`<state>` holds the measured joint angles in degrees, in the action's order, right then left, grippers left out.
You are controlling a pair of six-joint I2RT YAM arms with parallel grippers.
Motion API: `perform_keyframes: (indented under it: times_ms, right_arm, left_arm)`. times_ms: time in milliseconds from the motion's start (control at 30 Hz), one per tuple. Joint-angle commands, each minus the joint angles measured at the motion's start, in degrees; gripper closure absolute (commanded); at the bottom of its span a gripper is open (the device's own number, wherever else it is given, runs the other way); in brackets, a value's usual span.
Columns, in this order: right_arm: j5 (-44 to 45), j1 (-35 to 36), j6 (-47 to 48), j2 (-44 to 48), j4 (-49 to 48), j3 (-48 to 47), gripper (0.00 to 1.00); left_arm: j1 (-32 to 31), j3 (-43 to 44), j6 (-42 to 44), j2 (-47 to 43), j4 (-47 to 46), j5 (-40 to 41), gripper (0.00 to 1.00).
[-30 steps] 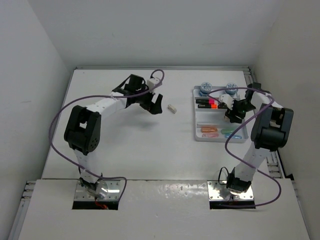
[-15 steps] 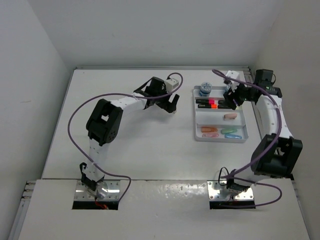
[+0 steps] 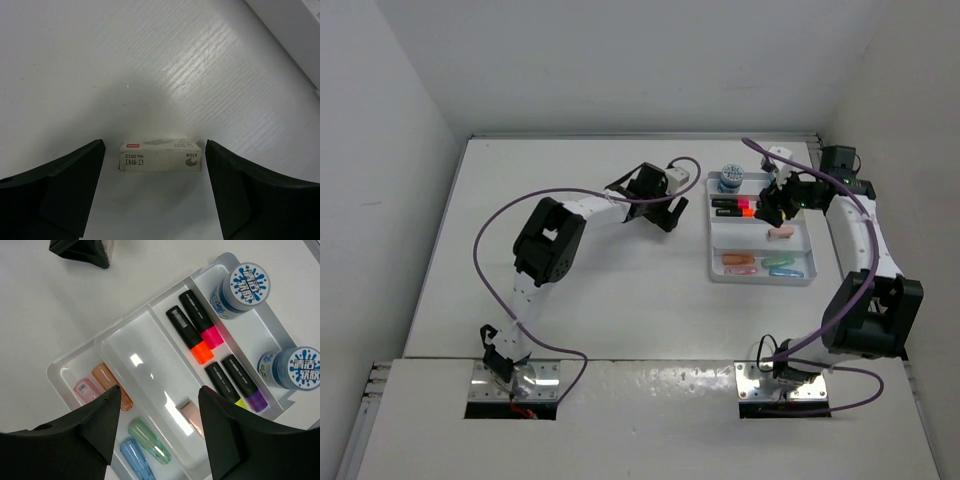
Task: Sort the stationery into containers
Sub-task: Pick up the stationery from the center of the board.
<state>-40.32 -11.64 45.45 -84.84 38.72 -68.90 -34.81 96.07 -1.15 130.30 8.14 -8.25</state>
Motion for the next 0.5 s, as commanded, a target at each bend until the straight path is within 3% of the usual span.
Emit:
perform_keyframes:
  times_ms: [0,100,233,300,400,433,467]
  right_arm:
    - [-1.4,1.4,-1.6,-0.2,-1.2,-1.4,0.37]
    - [-1.3,2.3,-1.9,0.0,-1.1,-1.5,0.37]
    - [-1.1,4.1,-3.0,1.2,-2.0,-0.8,0.37]
    - [-0.8,4.6,-4.9,2.0,-3.5,-0.2,0.38]
    - [-0.1,6.9,-7.7,3.6,-6.5,0.4,0.37]
    - [0.1,8.3,-8.7,4.1,-7.3,0.4,0.37]
    - [0.3,9.1,-10.7,5.4,-9.9,0.4,0.37]
  left_arm:
    - [-0.1,1.7,0.7,0.4,0.4,1.3,0.13]
    - [0.0,1.7,0.9,0.0,0.5,1.2,0.21]
    - [0.6,2.3,0.3,-0.2,2.1,-1.1,0.45]
    - [1.8,2.1,-2.3,-1.6,2.5,-4.2,0.50]
    - [4.7,-1.1,-9.5,-6.5,-3.6,-16.9,0.52]
    - [5.7,-2.5,-12.4,-8.0,-6.4,-25.8,0.51]
    - [7.7,-5.3,-19.8,-11.2,-10.0,-30.2,0.52]
